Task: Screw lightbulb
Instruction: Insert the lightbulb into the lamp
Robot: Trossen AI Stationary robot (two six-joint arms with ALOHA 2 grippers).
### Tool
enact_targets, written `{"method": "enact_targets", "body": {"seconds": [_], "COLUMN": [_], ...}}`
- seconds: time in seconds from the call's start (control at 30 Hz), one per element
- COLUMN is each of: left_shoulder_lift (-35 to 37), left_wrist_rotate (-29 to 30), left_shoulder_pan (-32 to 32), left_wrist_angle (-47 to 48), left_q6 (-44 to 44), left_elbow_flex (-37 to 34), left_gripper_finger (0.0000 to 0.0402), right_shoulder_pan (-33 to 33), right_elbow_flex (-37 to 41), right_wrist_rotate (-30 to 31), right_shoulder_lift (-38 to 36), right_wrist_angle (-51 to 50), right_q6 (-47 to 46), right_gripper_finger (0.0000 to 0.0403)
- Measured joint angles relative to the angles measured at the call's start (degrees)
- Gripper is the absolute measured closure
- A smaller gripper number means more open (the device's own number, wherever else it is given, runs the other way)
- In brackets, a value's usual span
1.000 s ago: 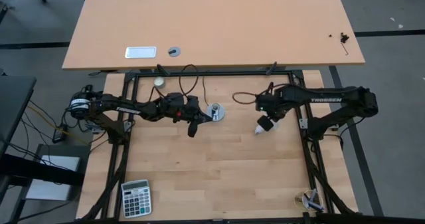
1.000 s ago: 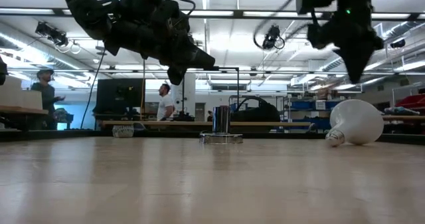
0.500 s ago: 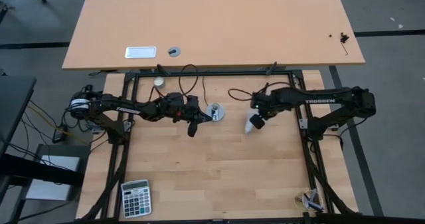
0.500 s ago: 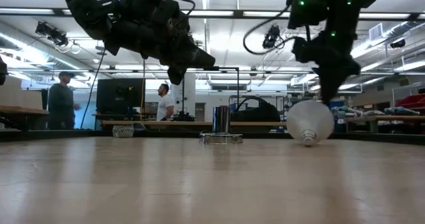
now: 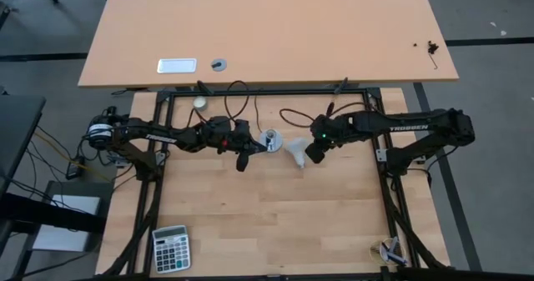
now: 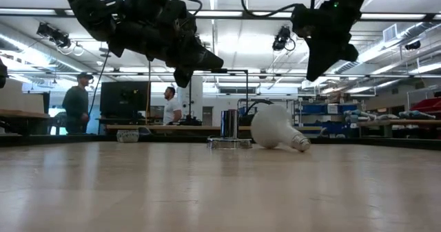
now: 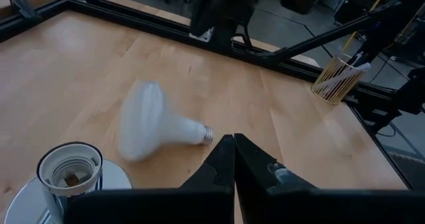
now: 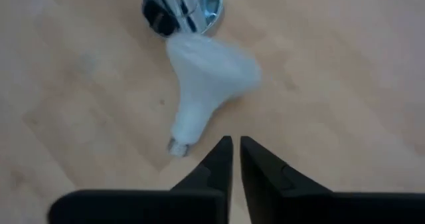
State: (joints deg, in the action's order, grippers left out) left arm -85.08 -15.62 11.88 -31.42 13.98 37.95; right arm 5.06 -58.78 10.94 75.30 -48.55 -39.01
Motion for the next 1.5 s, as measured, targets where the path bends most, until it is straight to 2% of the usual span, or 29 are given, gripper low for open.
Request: {"method": "enact_targets", "body": {"seconds": [0.2,0.33,0.57,0.73,0.83,0.93,1.17,1.5], "left_shoulder_lift": [0.0,0.0,0.0,0.0,0.0,0.0,0.0,1.5], "left_wrist_rotate": [1.0,1.0,1.0,0.9,1.0,1.0,1.0,-0.8], "left_shoulder_pan": [0.0,0.0,0.0,0.0,0.0,0.0,1.0,4.2], "left_wrist_angle": [0.0,0.0,0.1,0.1,0.1,0.1,-0.7,-8.2], "left_q6": [-0.2,-0.2,-0.2,-0.2,-0.2,-0.2,-0.3,-0.3], "left_elbow_flex": [0.0,0.0,0.0,0.0,0.0,0.0,0.0,0.0], "left_gripper_finger": [0.0398,0.0398,0.0398,0.0398,0.0398,0.0398,0.0398,0.0398], "right_shoulder_pan": [-5.7,-8.1,-9.2,-9.1,-8.9,-8.5,-8.3,-7.8], "right_elbow_flex": [0.0,0.0,0.0,0.0,0.0,0.0,0.1,0.1], "right_wrist_rotate": [3.2,3.4,1.7,1.6,1.5,1.4,1.7,3.0], "right_shoulder_lift": [4.6,9.3,18.8,24.1,26.7,28.1,26.9,19.1], "right_wrist_angle": [1.1,7.4,19.4,22.4,25.2,26.7,27.6,27.4], "right_q6": [-9.8,-10.9,-4.1,1.7,4.4,5.8,9.3,12.7], "right_gripper_finger": [0.0294,0.0243,0.0163,0.0135,0.0135,0.0150,0.0253,0.0254]}}
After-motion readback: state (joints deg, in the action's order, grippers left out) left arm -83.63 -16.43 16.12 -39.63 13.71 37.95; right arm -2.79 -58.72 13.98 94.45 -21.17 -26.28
